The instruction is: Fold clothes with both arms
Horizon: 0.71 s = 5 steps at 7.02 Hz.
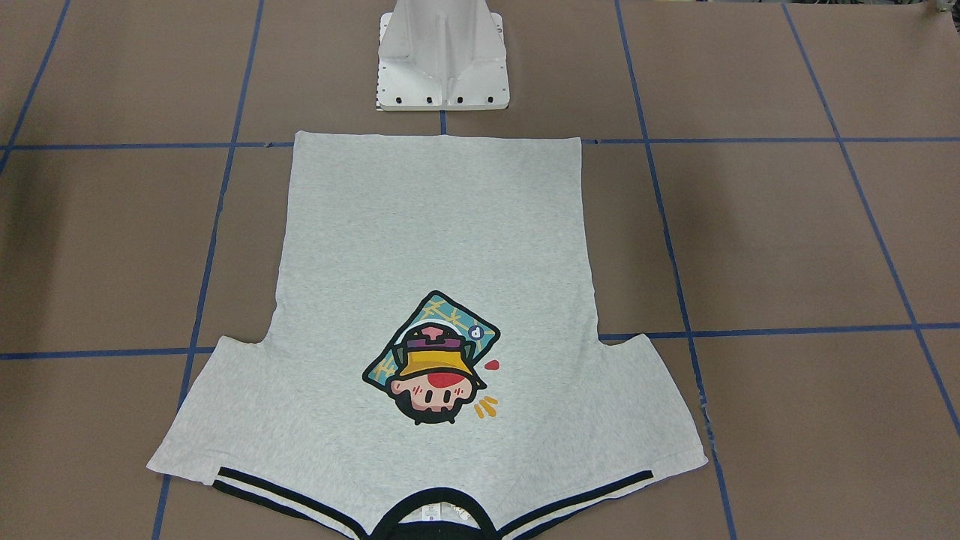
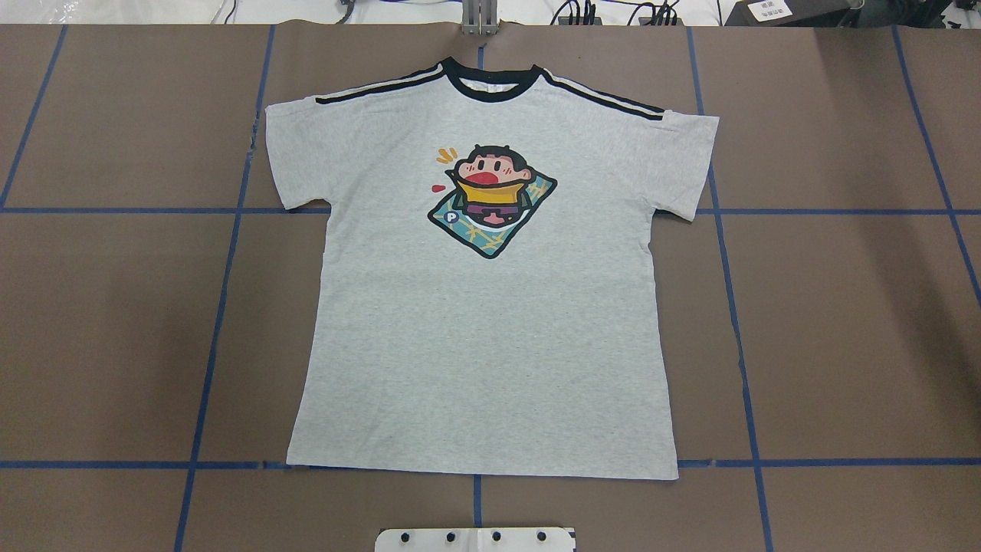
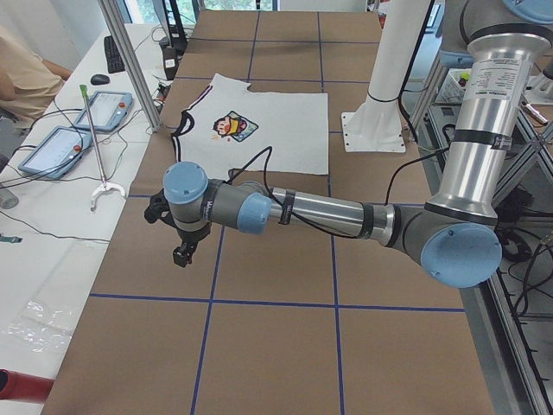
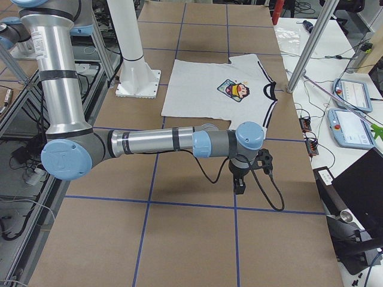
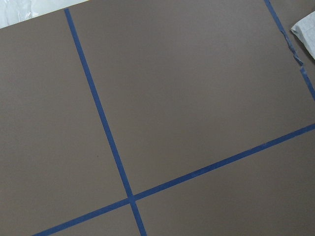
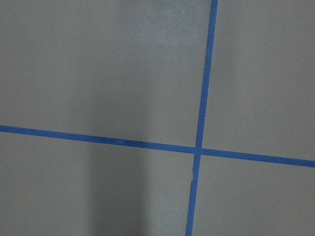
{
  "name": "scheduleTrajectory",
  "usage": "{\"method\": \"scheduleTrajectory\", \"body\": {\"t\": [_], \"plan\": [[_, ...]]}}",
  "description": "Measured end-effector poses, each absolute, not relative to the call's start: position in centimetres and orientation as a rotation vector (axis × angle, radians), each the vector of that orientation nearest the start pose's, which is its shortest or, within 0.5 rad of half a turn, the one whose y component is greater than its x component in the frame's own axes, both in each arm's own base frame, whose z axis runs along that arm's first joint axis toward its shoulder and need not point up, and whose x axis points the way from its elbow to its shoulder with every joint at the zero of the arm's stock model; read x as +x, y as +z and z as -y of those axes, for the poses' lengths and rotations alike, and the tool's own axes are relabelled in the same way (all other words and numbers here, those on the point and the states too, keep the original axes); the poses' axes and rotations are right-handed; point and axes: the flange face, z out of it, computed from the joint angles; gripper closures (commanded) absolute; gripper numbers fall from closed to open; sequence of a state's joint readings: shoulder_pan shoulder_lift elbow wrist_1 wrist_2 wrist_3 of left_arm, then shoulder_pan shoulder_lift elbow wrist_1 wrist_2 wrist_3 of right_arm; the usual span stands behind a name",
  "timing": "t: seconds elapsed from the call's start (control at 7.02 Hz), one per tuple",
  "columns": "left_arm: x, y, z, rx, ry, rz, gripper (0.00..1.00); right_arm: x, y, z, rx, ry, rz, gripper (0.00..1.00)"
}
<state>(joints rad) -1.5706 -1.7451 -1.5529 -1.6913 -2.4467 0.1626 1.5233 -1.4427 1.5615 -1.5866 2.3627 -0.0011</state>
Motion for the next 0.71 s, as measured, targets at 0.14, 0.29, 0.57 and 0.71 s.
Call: {"method": "scheduleTrajectory", "body": {"t": [0.14, 0.29, 0.57, 0.71], "plan": [[-5.6, 55.2, 57.5, 0.332, 0.274, -0.845, 0.0, 3.4, 59.6, 55.2, 0.086, -0.094, 0.796, 0.0], [-5.5, 54.6, 57.6, 0.343, 0.28, -0.837, 0.0, 3.2, 59.4, 55.3, 0.088, -0.097, 0.799, 0.0], [-5.3, 52.3, 57.5, 0.385, 0.303, -0.822, 0.0, 3.2, 60.0, 55.1, 0.079, -0.095, 0.8, 0.0], [-5.2, 51.5, 57.4, 0.402, 0.313, -0.819, 0.0, 3.1, 60.4, 55.1, 0.073, -0.093, 0.8, 0.0]]}}
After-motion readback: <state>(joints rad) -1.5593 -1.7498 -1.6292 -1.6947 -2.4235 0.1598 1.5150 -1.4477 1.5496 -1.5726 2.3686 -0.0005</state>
